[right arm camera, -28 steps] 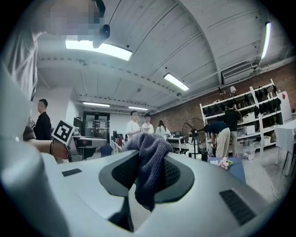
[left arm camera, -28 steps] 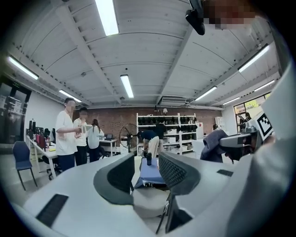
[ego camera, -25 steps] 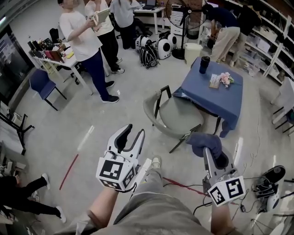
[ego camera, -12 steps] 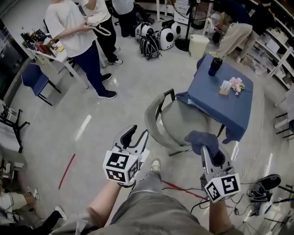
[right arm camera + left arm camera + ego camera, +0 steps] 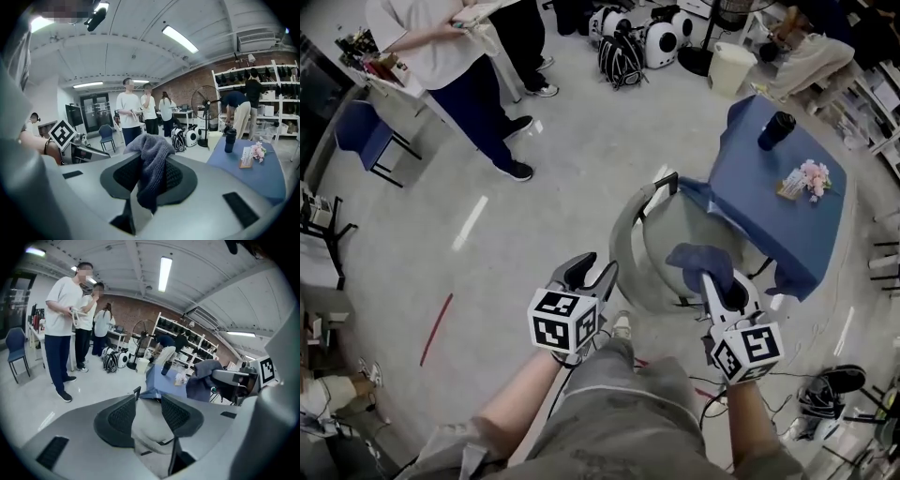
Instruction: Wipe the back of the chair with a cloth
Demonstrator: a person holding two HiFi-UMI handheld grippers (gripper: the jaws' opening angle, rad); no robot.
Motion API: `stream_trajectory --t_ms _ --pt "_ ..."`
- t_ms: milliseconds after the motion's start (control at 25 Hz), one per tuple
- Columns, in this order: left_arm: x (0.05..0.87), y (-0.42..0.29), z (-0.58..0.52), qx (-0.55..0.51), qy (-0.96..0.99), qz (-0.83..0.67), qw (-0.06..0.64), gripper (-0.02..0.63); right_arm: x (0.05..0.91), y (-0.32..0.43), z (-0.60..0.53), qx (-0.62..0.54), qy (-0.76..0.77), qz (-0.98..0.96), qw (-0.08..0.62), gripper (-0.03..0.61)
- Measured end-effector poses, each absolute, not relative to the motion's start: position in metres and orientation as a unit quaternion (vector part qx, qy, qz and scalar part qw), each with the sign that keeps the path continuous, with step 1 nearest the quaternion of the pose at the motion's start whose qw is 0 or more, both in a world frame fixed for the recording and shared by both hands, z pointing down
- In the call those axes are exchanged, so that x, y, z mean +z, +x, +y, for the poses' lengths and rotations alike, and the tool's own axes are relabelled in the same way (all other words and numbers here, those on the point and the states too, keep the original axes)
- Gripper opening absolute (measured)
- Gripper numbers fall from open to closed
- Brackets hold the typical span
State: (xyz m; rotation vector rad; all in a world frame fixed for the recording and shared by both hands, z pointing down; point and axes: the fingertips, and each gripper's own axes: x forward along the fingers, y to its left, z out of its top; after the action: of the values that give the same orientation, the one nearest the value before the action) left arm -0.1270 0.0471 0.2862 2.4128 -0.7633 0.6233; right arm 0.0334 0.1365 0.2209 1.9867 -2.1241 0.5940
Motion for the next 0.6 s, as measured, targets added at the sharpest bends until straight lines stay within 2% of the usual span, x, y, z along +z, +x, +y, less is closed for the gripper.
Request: stream_trajectory --t_ms 160,600 --pt "0.321 -0.127 0.039 0.254 0.869 -0.293 0.306 0.196 0.250 0.031 0.107 0.216 0.655 -0.717 0.101 0.098" --pt "0.397 -0.116 0.024 0.311 0.813 -0.337 0.359 0.201 0.336 0.076 0.039 0.254 0.609 -0.742 0.117 0.098"
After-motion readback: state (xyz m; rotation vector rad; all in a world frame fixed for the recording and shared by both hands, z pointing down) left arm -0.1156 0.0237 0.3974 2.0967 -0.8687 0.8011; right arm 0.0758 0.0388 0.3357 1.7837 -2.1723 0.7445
